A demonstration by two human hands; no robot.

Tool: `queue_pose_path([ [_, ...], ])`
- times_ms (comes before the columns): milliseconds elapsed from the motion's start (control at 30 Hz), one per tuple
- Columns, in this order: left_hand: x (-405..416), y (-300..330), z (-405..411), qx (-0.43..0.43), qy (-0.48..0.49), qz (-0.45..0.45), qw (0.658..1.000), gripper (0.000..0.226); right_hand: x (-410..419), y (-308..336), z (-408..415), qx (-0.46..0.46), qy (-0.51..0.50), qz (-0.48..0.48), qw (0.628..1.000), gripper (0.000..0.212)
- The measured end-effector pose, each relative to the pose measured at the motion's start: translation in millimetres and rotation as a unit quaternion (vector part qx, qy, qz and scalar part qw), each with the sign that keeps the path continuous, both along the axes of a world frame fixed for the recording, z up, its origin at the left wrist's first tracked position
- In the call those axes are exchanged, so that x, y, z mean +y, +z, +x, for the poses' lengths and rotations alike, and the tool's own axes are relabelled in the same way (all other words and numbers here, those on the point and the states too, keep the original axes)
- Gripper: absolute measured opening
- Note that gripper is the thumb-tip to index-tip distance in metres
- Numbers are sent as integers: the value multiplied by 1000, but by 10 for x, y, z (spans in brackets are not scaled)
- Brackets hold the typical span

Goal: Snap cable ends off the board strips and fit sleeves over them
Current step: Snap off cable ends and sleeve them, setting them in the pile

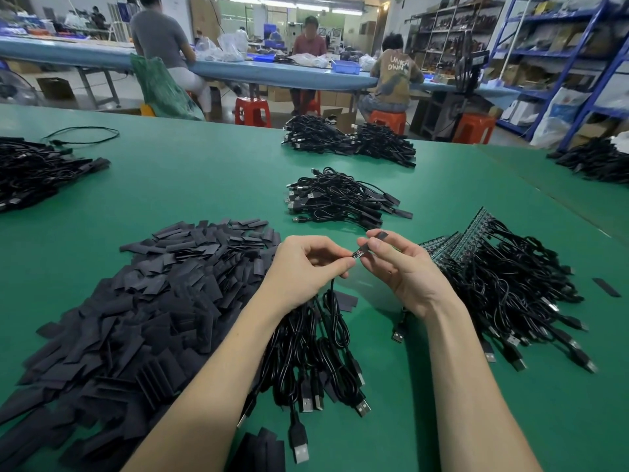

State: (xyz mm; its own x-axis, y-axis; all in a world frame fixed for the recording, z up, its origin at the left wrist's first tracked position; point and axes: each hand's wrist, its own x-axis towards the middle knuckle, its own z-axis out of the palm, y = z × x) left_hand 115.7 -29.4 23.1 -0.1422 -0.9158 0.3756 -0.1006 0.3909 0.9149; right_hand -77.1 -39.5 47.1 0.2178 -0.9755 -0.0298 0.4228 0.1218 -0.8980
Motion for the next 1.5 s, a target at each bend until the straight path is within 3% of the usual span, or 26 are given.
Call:
queue_pose_path([
  [367, -13, -11, -10, 21, -28, -3, 999, 7, 12, 10, -12, -7, -3, 15, 1000, 8],
  [967, -18, -12, -7, 49, -28, -9, 998, 10, -6, -31, 62, -20, 14, 5, 1000, 24],
  [1267, 13, 12, -24, 23, 1, -10, 1000, 8, -4, -28, 65, -6, 17, 2, 1000, 14],
  [1400, 26, 30, -61, 4, 32, -25, 999, 8, -11, -30, 45, -11, 11, 5, 1000, 24],
  [1500, 20, 15, -47, -11, 34, -26, 999, 7, -13, -30, 45, -10, 9, 4, 1000, 20],
])
